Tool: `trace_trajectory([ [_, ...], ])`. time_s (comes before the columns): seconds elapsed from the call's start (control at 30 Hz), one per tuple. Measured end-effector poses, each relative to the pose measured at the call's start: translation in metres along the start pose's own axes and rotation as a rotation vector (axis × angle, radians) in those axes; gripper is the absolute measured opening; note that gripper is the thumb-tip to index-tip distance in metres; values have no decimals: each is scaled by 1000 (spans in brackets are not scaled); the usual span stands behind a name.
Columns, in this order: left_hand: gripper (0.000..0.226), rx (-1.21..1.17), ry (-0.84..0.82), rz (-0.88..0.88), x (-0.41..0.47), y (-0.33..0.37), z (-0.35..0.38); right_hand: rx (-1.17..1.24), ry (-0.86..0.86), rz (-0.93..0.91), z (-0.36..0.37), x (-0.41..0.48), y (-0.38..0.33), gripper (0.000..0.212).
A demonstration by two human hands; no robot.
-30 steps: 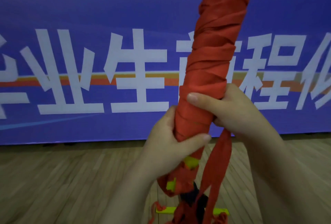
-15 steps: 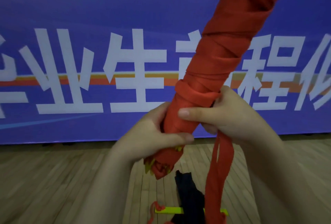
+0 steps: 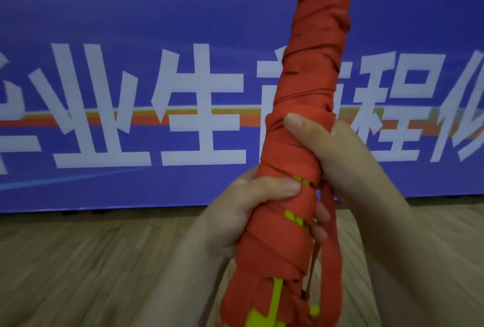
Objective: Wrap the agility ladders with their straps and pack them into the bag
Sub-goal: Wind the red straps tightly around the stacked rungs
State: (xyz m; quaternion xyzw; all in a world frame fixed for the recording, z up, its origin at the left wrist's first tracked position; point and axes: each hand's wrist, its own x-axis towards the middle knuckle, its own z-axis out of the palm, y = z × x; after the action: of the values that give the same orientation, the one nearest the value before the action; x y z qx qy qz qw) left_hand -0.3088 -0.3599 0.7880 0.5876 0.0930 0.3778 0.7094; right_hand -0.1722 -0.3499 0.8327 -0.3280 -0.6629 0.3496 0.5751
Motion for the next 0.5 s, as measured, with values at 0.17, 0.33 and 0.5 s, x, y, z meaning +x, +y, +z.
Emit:
trace_trajectory([
  [0.17, 33, 536, 505, 143, 6, 3, 7, -306, -131, 186, -8, 1, -1, 63],
  [0.33, 61, 551, 538, 213, 10, -15, -3, -56, -128, 121, -5, 4, 14, 25],
  [0.5, 69, -26, 261, 96, 0, -21, -7, 32, -79, -87, 4, 7, 10, 6],
])
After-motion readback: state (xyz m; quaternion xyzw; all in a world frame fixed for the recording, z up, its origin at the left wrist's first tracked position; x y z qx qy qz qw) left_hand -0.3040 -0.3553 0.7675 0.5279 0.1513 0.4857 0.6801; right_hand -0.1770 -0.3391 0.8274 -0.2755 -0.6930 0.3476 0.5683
